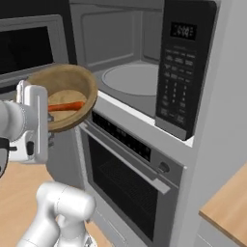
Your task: Pick the carrot from the sink and place it in the bowl. Then pick the bowl and place it in the microwave. Then close the microwave door and press the start button.
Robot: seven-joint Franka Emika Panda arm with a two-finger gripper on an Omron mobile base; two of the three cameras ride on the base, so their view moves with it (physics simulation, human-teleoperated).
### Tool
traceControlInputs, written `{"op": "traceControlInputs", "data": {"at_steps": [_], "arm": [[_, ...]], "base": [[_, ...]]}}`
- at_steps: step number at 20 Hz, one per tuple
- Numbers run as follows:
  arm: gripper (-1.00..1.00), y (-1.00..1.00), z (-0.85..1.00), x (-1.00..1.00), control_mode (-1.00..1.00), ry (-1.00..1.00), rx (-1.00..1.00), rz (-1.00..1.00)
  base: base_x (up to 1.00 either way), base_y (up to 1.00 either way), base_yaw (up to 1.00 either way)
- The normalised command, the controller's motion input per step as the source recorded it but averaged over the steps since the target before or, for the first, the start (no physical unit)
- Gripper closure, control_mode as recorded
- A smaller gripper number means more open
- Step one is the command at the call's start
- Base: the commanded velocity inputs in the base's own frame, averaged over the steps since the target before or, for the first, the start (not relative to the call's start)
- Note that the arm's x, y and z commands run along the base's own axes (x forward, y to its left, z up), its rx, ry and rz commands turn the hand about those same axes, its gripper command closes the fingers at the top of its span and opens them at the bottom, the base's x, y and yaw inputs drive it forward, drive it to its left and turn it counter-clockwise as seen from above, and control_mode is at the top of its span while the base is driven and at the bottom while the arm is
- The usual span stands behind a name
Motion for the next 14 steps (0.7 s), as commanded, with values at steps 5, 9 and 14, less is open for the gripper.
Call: {"op": "traceControlInputs", "data": {"at_steps": [5, 9, 14], "arm": [[1.00, 0.00, 0.00, 0.00, 1.00, 0.00, 0.00, 0.00], [1.00, 0.00, 0.00, 0.00, 1.00, 0.00, 0.00, 0.00], [1.00, 0.00, 0.00, 0.00, 1.00, 0.00, 0.00, 0.00]], "base": [[0.55, 0.15, -0.12], [0.42, 0.02, -0.14], [0.51, 0.00, -0.11]]}}
